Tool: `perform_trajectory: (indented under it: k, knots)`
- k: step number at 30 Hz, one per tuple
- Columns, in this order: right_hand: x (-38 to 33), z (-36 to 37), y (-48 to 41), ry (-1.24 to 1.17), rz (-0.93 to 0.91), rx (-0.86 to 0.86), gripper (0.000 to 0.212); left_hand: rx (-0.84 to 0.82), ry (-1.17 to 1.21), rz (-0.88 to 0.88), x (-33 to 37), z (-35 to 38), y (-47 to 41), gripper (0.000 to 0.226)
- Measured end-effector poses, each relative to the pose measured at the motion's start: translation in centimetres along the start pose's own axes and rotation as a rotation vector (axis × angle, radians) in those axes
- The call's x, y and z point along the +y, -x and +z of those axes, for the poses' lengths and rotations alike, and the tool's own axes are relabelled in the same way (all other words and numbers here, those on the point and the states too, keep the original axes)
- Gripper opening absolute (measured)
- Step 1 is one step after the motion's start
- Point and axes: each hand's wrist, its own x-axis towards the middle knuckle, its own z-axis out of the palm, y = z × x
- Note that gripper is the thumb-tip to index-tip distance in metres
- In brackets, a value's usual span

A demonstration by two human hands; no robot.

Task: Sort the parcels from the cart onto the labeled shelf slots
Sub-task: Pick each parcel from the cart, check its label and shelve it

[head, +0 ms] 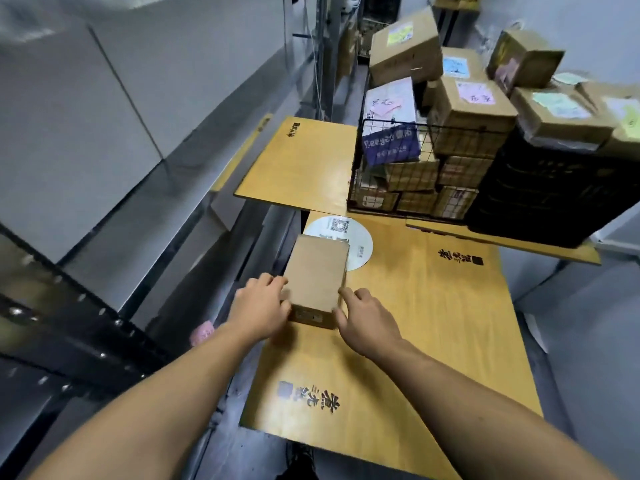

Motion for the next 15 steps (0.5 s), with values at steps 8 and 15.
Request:
perform_trajectory:
  k: [8, 15]
  knots:
    - [0.4, 3.3, -5.4, -0.303, 0.118, -0.02, 0.046, -0.111, 0.226, -0.048, -0.6, 3.4, -4.8, 0.048]
    - [0.0, 3.3, -5.9, -0.653, 0.226, 0.076, 0.041, 0.029, 0.461, -0.079, 0.7, 4.3, -4.1, 0.052]
